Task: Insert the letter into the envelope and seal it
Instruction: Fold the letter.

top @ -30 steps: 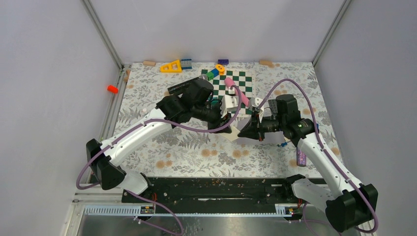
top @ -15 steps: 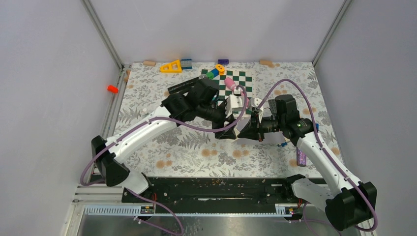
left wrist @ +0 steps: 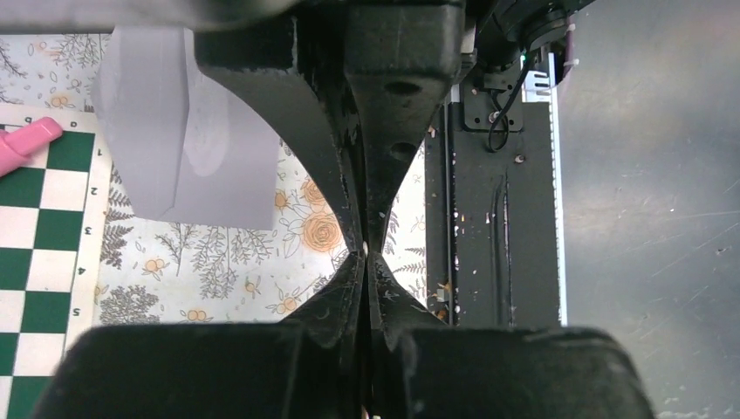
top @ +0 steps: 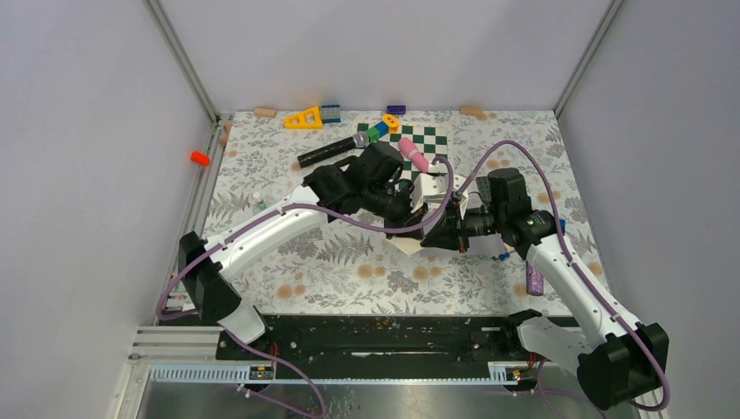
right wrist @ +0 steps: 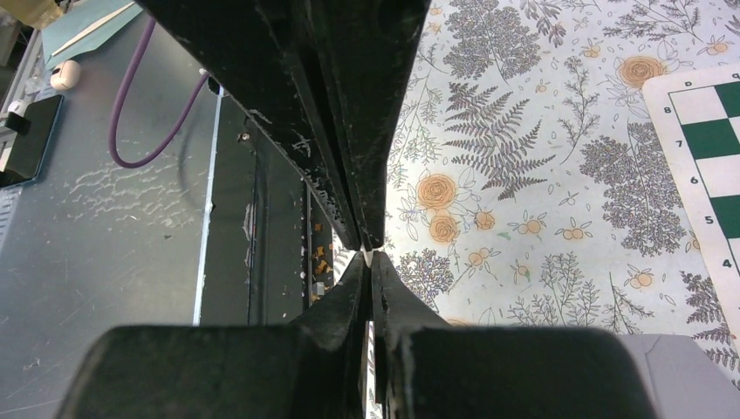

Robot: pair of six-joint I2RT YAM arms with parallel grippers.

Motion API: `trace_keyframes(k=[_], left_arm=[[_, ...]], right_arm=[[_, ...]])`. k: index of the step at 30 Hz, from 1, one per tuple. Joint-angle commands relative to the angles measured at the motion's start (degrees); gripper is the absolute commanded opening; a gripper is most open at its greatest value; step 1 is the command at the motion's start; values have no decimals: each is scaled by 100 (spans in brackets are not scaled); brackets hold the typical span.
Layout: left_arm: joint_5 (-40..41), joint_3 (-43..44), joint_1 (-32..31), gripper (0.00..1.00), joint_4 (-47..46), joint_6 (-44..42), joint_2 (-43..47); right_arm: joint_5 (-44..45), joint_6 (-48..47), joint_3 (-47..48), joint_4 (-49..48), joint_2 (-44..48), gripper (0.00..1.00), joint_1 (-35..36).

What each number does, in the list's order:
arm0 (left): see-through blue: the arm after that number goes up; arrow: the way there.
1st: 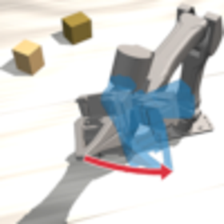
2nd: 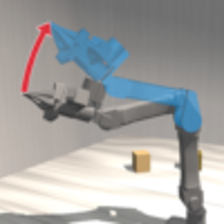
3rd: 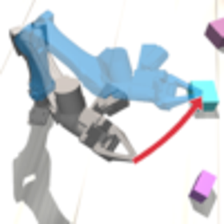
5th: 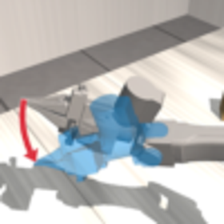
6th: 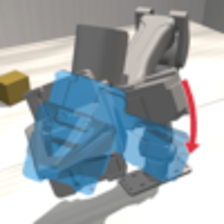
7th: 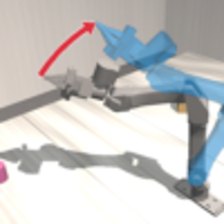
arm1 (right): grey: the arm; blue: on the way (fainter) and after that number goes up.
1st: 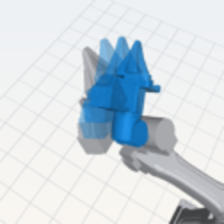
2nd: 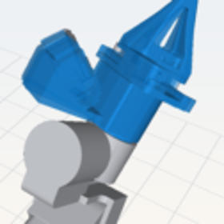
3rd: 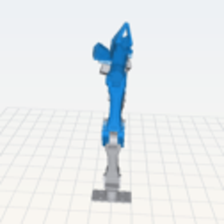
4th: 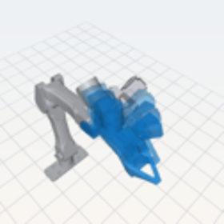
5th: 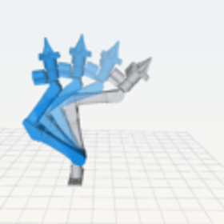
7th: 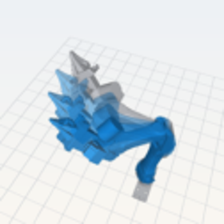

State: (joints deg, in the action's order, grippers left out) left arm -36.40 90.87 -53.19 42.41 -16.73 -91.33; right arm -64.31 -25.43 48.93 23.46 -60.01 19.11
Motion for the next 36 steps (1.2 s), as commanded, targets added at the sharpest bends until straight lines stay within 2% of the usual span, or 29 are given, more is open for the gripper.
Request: trace_keyframes(k=[1,6,7,9,11,13,24,36], left_arm=[[-133,223,-34,0,-84,-32,66],[-178,186,-38,0,-84,-77,107],[-165,194,-42,4,-54,-106,115],[-54,198,-34,29,-36,-139,158],[29,176,-25,39,-13,-198,224],[122,117,-19,42,-1,-272,302],[299,-175,188,40,-8,-498,616],[203,-413,542,30,-1,-648,809]], right_arm=[[-134,5,8,-122,59,0,-28],[-142,-5,3,-120,51,0,-31],[-143,-6,5,-122,53,0,-31],[-143,-3,0,-122,62,0,-31],[-134,-18,-8,-119,82,0,-31],[-118,-30,-15,-114,101,0,-31],[1,-83,-50,-120,224,0,-30],[148,-145,-41,-146,321,0,-70]])
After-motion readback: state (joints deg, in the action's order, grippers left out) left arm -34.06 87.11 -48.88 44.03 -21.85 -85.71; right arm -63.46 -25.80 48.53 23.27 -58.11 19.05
